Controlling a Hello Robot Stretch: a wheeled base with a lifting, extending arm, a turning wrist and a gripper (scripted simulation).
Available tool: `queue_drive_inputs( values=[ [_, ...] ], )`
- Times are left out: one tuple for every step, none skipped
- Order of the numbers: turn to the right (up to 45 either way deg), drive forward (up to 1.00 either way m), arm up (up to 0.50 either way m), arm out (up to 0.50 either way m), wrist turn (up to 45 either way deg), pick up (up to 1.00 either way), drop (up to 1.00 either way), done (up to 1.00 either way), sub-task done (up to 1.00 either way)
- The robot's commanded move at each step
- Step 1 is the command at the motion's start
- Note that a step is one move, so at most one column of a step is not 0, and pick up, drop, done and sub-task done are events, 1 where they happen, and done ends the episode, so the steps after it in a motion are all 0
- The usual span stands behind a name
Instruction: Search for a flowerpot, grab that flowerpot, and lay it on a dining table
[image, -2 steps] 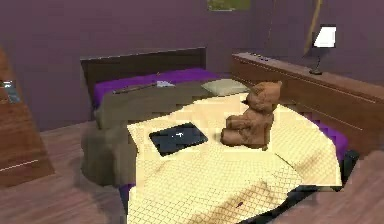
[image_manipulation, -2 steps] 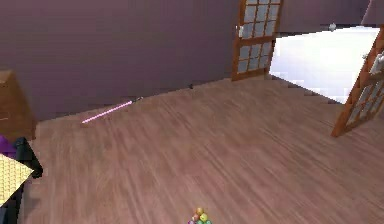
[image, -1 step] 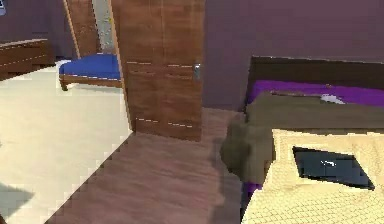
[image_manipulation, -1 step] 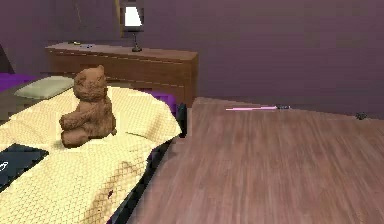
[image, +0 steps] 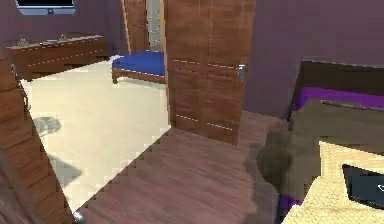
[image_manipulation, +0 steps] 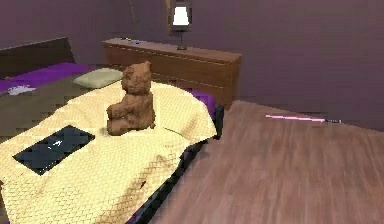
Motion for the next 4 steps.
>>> queue_drive_inputs(
  values=[
    [0.0, 0.50, 0.00, 0.00, 0.0, 0.00, 0.00, 0.00, 0.00],
    [-27.0, 0.00, 0.00, 0.00, 0.0, 0.00, 0.00, 0.00, 0.00],
    [0.0, 1.00, 0.00, 0.00, 0.0, 0.00, 0.00, 0.00, 0.00],
    [0.0, 1.00, 0.00, 0.00, 0.0, 0.00, 0.00, 0.00, 0.00]
  ],
)
